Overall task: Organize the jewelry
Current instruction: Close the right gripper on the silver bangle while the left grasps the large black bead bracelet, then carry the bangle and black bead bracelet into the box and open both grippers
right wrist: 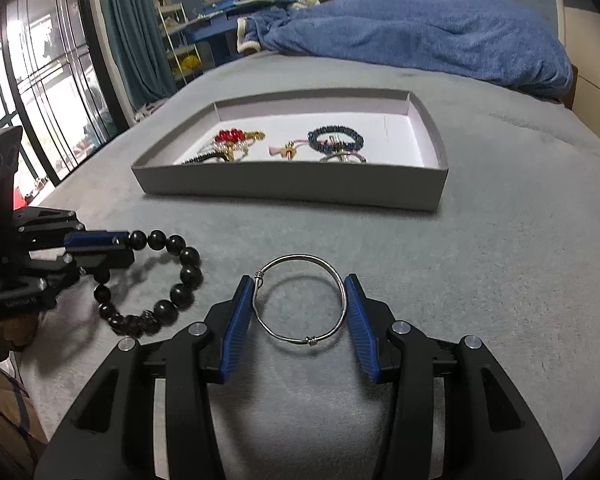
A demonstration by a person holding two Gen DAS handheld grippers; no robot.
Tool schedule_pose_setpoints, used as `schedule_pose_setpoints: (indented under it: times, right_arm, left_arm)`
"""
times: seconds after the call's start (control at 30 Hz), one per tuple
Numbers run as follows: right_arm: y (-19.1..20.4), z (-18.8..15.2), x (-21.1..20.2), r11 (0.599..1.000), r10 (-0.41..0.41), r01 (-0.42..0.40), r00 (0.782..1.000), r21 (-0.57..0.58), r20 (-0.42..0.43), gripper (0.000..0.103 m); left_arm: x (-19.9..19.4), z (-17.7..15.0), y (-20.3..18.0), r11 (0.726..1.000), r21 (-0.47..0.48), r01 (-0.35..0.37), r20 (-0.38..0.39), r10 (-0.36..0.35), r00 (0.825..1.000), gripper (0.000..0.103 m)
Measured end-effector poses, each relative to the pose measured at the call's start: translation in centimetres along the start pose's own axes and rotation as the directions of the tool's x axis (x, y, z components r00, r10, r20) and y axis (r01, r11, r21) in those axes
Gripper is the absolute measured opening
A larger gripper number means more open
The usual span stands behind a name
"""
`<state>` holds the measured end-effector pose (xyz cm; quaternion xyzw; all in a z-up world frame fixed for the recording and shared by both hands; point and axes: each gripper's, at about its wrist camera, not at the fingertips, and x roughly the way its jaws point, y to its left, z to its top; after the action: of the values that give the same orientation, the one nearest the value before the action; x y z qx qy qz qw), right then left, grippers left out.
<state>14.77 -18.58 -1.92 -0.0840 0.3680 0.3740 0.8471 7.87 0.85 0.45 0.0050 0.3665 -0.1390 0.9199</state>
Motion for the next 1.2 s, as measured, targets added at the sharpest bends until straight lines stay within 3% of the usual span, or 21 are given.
schedule_pose_setpoints:
  times: [0.23, 0.6, 0.87, 1.2]
  right_arm:
    - [0.7, 1.5, -1.6, 1.000, 0.019, -0.018, 0.997, -0.010, 0.070, 0.046]
    - [-0.8, 8.1, -1.7, 1.000, -0.001, 0.001, 0.989, -0.003, 0.151, 0.046]
    - [-1.6, 11.5, 0.6, 1.000, -0.023, 0.023, 0.991, 0.000, 0.132, 0.046]
    - [-1.4, 13.2, 5.5, 0.997, -0.065, 0.066, 0.998, -0.039, 0.026, 0.046]
  left_arm:
    - [-2.1, 3.5, 0.4, 1.000, -0.026, 0.010, 0.110, -0.007, 0.994, 0.015]
    - [-2.9, 8.0, 3.4, 0.991, -0.137, 0.003, 0.233, 0.029, 0.972, 0.015]
    - [-1.9, 10.2, 5.9, 0.979, -0.201, -0.031, 0.261, 0.084, 0.962, 0.015]
    - [2.4, 10.8, 7.3, 0.975, -0.206, -0.080, 0.192, 0.120, 0.974, 0.015]
